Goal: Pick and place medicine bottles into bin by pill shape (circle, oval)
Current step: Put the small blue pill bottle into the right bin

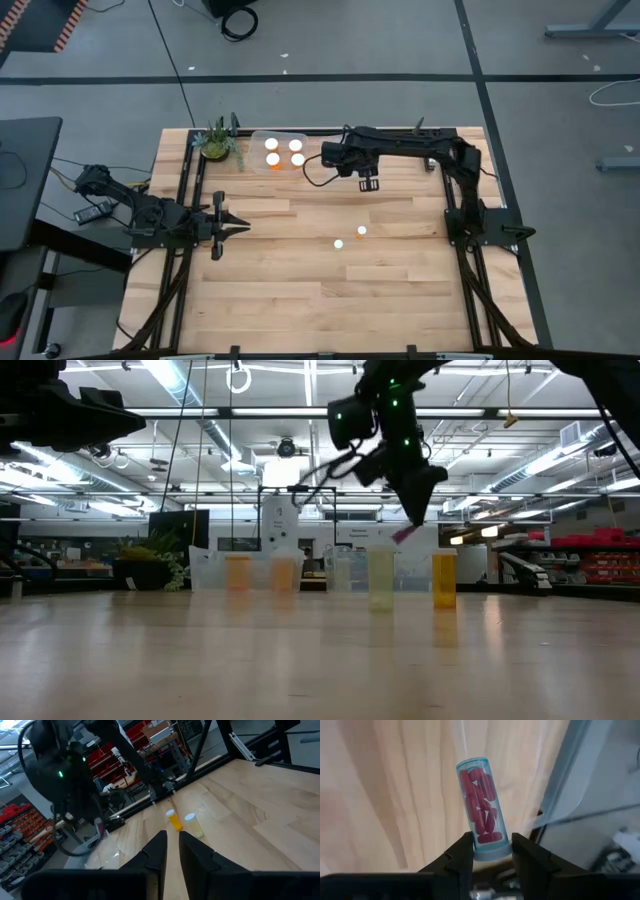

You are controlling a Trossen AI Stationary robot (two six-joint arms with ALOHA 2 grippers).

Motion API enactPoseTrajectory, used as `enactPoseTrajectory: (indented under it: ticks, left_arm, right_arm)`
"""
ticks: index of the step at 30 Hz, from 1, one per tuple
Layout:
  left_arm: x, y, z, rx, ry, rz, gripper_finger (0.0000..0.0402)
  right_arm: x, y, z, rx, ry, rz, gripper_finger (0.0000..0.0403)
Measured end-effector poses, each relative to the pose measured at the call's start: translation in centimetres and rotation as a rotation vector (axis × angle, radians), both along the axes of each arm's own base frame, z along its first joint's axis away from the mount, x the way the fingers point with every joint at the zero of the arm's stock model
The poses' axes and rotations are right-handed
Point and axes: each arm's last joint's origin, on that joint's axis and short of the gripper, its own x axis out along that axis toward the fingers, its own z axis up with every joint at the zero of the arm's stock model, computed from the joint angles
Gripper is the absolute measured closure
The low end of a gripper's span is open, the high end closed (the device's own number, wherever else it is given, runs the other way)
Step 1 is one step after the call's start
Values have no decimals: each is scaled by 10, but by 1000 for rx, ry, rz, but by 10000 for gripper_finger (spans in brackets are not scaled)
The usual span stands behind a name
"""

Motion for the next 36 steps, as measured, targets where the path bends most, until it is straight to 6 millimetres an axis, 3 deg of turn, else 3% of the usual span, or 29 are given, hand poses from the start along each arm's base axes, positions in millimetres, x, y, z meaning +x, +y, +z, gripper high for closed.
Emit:
enactPoseTrajectory:
  ticks: [6,13,17,23,29,36]
  left_arm:
    - [0,-1,2,-40,-23,-17,349]
    - [-2,-2,24,-547,-197,-146,346]
    - [-3,-2,27,-721,-218,-169,342]
    - [-3,0,28,-711,-250,-95,352]
    - [-2,10,25,-796,-328,265,360]
    - [19,1,23,-768,-289,176,347]
  right_arm:
    - [-11,12,34,125,-203,-4,270]
    - [-27,35,56,217,-335,7,270]
    - [-32,50,59,235,-390,59,270]
    - [-38,65,52,242,-388,125,270]
    - [-39,66,45,246,-371,127,270]
    - [-32,68,46,310,-438,185,270]
